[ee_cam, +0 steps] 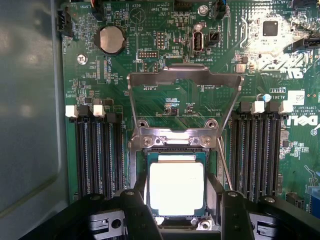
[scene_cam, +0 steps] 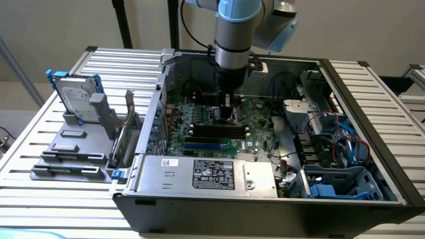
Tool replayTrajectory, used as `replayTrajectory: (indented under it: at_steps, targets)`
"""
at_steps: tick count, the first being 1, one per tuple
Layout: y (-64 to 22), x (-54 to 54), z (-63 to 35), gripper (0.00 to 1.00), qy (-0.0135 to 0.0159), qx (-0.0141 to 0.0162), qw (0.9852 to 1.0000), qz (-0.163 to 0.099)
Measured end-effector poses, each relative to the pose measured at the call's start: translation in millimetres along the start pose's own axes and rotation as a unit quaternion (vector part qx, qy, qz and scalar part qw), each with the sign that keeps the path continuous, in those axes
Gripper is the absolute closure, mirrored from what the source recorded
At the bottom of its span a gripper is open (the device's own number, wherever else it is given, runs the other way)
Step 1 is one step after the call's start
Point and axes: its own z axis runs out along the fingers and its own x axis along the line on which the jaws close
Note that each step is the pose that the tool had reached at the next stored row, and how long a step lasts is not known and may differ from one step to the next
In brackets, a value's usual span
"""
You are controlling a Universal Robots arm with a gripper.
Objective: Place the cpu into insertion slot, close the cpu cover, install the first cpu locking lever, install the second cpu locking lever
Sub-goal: 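Place the cpu into insertion slot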
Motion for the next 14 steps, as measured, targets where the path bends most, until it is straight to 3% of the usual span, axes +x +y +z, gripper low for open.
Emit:
replayTrajectory:
  at_steps: [2,3,8,14]
  targets:
    - [0.0,0.0,0.0,0.44,-0.0001,0.0003,1.0,0.0]
    - [0.0,0.0,0.0,0.38,-0.0001,0.0005,1.0,0.0]
    - [0.0,0.0,-1.4,0.38,-0.0001,0.0012,1.0,0.0]
    - [0.1,0.1,-17.3,0.38,-0.0002,0.0032,1.0,0.0]
